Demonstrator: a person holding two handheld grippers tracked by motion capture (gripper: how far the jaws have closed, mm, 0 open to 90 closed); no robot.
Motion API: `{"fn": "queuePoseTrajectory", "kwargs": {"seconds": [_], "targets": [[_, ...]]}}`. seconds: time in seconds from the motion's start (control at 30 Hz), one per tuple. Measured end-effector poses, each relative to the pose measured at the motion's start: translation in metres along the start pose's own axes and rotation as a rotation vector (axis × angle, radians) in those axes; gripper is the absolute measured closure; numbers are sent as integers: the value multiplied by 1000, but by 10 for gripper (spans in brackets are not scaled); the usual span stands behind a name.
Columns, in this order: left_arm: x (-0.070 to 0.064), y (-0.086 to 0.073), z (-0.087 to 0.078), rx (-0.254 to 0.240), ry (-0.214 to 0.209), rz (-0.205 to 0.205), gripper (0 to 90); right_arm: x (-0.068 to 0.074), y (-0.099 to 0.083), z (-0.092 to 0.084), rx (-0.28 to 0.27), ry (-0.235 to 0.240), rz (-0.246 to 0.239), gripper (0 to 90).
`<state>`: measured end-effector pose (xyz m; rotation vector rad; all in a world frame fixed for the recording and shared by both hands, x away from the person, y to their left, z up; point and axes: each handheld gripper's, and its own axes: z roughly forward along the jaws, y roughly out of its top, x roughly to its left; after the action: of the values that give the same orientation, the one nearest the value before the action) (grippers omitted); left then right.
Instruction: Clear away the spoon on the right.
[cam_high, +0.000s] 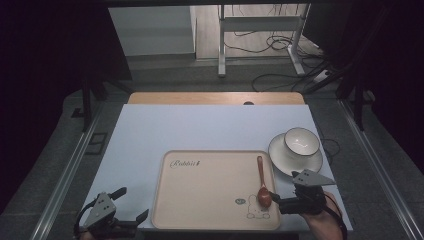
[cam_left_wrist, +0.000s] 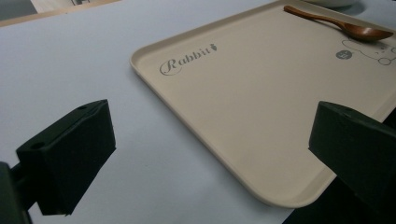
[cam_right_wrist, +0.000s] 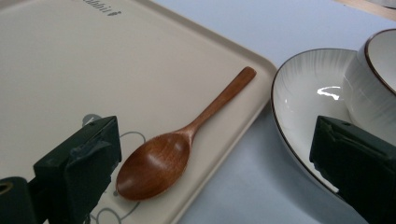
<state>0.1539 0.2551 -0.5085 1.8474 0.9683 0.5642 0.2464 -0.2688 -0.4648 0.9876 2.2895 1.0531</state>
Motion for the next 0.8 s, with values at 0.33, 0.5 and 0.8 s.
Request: {"fn": "queuePoseTrajectory", "kwargs": {"seconds": [0.33,0.5,0.8], "targets": [[0,0,0,1,-3,5,2,-1,-16,-12,-34,-39,14,24],[-1,0,0,4,-4,16,3,-5,-27,-20,-61,-72,36,24],[0,0,0,3,-6,13,3,-14,-48,-19,-8,-98,96,26]]}}
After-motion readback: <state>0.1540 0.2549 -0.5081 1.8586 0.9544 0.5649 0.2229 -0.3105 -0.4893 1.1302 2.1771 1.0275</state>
